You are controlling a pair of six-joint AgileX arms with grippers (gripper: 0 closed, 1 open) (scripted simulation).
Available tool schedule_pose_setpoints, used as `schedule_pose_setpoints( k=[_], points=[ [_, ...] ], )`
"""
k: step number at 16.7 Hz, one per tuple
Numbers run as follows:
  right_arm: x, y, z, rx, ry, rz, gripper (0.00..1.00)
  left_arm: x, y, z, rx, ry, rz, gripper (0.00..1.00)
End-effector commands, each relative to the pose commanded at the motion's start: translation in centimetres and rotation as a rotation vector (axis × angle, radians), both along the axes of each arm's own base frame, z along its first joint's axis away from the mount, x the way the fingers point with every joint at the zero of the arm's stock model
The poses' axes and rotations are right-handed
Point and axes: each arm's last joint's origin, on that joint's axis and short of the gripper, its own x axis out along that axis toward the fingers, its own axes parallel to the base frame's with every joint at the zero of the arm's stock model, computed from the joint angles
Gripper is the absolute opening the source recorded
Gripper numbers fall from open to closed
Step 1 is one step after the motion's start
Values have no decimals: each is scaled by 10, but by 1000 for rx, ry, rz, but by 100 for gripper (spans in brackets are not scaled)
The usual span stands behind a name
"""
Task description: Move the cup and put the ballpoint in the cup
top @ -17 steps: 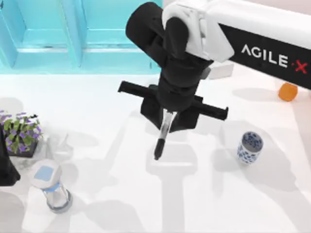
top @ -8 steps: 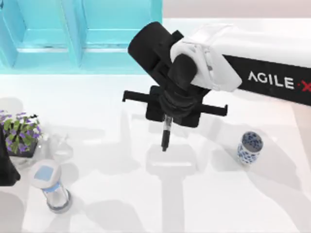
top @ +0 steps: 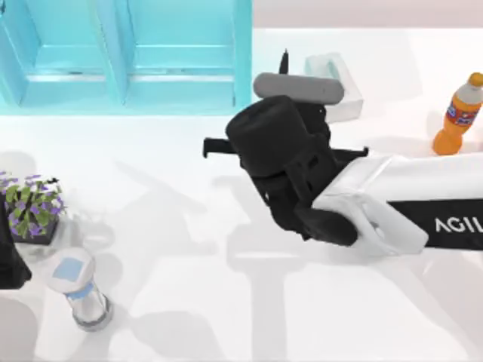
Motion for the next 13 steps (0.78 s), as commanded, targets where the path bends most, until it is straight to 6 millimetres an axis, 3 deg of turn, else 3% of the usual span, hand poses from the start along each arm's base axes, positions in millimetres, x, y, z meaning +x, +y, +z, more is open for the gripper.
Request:
schedule_pose_setpoints(
  k=[5,13],
  points=[
    [-48,-30,16,8,-339,-125,0,0,0,0,0,0,0,100],
    [-125,-92,21,-105,-521,-182,0,0,0,0,0,0,0,100]
  ],
)
